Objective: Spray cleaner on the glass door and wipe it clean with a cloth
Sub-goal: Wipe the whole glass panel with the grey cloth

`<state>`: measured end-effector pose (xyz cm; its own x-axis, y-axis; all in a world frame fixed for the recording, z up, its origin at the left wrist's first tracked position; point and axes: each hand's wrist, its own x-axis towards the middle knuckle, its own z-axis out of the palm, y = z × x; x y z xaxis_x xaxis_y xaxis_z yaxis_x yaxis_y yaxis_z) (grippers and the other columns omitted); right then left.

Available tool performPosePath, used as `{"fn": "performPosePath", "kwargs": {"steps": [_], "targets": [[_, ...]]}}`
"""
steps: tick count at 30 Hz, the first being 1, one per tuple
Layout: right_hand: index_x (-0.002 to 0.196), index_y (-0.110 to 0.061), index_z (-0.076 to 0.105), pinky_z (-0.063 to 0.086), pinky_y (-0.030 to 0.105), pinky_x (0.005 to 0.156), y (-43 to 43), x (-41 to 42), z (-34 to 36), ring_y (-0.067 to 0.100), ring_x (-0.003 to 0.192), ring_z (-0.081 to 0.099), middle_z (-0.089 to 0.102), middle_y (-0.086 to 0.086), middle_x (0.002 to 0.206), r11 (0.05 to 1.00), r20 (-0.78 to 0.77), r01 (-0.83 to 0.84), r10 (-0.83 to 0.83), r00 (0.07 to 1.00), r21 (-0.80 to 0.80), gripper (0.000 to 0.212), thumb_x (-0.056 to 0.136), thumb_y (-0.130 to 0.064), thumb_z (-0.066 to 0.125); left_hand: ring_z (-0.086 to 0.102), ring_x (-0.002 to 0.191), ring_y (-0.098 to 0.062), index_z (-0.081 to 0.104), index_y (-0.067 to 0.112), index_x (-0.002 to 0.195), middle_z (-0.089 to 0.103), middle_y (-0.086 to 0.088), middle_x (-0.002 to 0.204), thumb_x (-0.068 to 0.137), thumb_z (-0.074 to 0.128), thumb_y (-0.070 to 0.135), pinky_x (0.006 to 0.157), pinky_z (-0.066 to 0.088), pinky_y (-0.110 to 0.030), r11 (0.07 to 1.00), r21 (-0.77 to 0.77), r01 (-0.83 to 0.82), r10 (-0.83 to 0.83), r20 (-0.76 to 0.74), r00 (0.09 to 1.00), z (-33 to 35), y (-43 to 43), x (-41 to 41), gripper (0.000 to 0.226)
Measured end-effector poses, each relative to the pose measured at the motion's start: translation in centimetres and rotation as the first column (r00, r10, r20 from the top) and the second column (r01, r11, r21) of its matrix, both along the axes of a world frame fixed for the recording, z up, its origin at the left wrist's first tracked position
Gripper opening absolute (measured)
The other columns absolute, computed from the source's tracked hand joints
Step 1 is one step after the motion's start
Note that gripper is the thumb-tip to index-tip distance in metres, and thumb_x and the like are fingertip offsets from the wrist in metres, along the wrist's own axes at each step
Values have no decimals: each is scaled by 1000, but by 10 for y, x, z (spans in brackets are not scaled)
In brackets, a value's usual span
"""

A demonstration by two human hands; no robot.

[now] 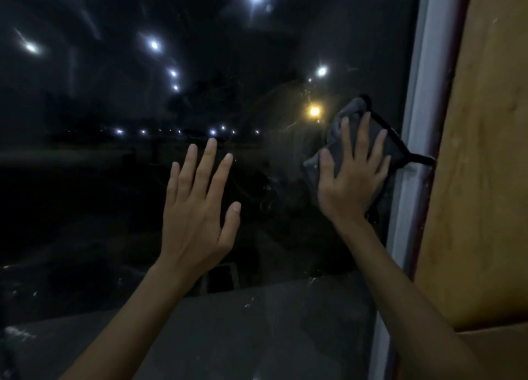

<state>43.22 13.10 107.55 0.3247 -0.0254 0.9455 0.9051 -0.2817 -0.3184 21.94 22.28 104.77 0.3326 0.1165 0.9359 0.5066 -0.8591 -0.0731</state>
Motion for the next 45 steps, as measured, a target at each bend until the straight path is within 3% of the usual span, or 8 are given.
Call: {"fn": "performPosePath", "kwargs": {"steps": [7, 10, 16, 23, 32, 38, 40, 45], "targets": [[148, -31, 30, 7, 50, 118, -3, 11, -124, 34, 147, 12, 7, -2, 163, 969, 392, 77, 22, 920, -235, 54, 98, -49, 35, 6, 147, -30, 30, 10, 147, 15, -14, 158, 88, 38, 37, 119, 3, -46, 999, -10, -40, 40, 9, 999, -23, -15, 29, 66], [149, -33, 25, 9, 48, 119, -21, 38, -148, 30, 149, 7, 4, -7, 163, 982, 224, 14, 29, 974, -190, 51, 100, -48, 28, 6, 147, -32, 31, 9, 147, 15, -15, 158, 88, 39, 36, 119, 5, -47, 996, -10, -84, 84, 4, 996, -36, -15, 31, 66], [150, -23, 23, 9, 60, 115, -12, 21, -72, 33, 148, 12, 22, 7, 160, 1000, -82, 9, -6, 997, 30, 58, 100, -52, 25, 6, 146, -34, 31, 8, 147, 14, -17, 158, 88, 40, 36, 119, 2, -48, 997, -16, -69, 70, 16, 997, -44, -15, 34, 66], [129, -20, 42, 5, 46, 119, -9, 9, -184, 27, 150, 6, 14, -3, 162, 980, 218, -50, 92, 972, -190, 38, 101, -43, 34, 5, 147, -33, 30, 9, 147, 15, -16, 158, 89, 37, 37, 119, 4, -49, 999, -52, -13, 14, 9, 1000, -73, -23, 41, 64], [149, -22, 27, 9, 61, 116, 1, 0, -133, 39, 147, 13, 25, 11, 157, 1000, -66, 21, -22, 998, -19, 59, 100, -54, 26, 9, 146, -32, 33, 7, 145, 19, -17, 156, 89, 39, 33, 119, 6, -46, 999, -41, -3, 3, -5, 1000, -93, -12, 18, 63], [150, -37, 20, 5, 55, 116, 10, -28, -223, 33, 149, 6, 2, -4, 164, 968, 272, 26, 44, 961, -249, 62, 95, -49, 46, 9, 146, -33, 32, 5, 145, 19, -19, 156, 90, 40, 32, 118, 9, -49, 998, -60, 13, -12, 11, 1000, -106, -15, 17, 62], [147, -34, 25, 2, 50, 118, 1, -12, -235, 30, 150, 2, 0, -6, 164, 970, 249, 38, 24, 968, -241, 65, 90, -48, 52, 9, 146, -33, 31, 6, 146, 18, -18, 156, 90, 40, 31, 118, 9, -49, 997, -70, 17, -17, 0, 1000, -113, -15, 11, 62], [149, -28, 27, 14, 68, 111, 8, -15, -169, 40, 146, 15, 25, 9, 158, 996, -32, 52, -55, 998, -68, 57, 99, -56, 27, 8, 147, -32, 30, 5, 146, 18, -18, 156, 90, 41, 30, 119, 9, -49, 995, -96, 34, -34, -3, 999, -117, -5, -11, 62]]}}
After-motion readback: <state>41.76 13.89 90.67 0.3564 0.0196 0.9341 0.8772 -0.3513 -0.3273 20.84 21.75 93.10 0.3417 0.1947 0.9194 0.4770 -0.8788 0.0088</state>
